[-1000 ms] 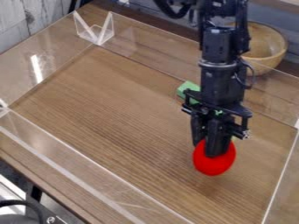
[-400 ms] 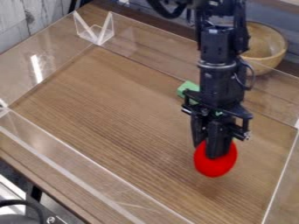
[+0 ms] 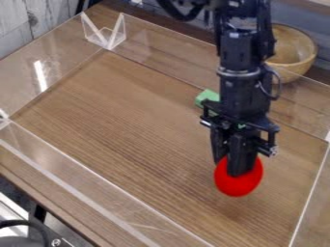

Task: Move the red object to the right side of the table

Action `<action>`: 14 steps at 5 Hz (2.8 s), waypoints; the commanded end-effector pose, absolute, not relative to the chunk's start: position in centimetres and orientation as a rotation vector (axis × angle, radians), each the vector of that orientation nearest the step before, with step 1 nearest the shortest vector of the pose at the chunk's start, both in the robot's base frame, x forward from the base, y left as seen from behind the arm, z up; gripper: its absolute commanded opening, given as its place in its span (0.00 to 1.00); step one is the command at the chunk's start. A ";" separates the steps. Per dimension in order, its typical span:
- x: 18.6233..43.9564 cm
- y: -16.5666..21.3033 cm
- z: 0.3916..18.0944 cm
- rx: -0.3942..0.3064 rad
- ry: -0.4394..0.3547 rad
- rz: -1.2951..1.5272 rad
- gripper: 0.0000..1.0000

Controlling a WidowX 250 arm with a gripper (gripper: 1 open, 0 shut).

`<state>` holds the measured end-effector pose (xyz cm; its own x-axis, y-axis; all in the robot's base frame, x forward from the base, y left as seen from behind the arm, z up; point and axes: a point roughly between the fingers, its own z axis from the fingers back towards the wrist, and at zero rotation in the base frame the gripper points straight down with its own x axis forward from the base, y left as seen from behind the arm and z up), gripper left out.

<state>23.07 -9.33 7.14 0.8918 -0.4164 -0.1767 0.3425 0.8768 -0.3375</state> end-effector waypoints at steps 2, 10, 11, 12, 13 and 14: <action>23.1 -9.7 8.9 -0.308 0.173 -0.405 0.00; 22.8 -11.4 7.0 -0.338 0.167 -0.380 0.00; 22.8 -11.5 6.9 -0.343 0.168 -0.378 0.00; 22.8 -11.5 6.8 -0.349 0.169 -0.377 0.00; 22.8 -11.5 6.7 -0.355 0.170 -0.376 0.00; 22.8 -11.6 6.6 -0.360 0.171 -0.376 0.00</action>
<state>22.52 -11.24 6.09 0.9167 -0.3803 -0.1226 0.3123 0.8734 -0.3736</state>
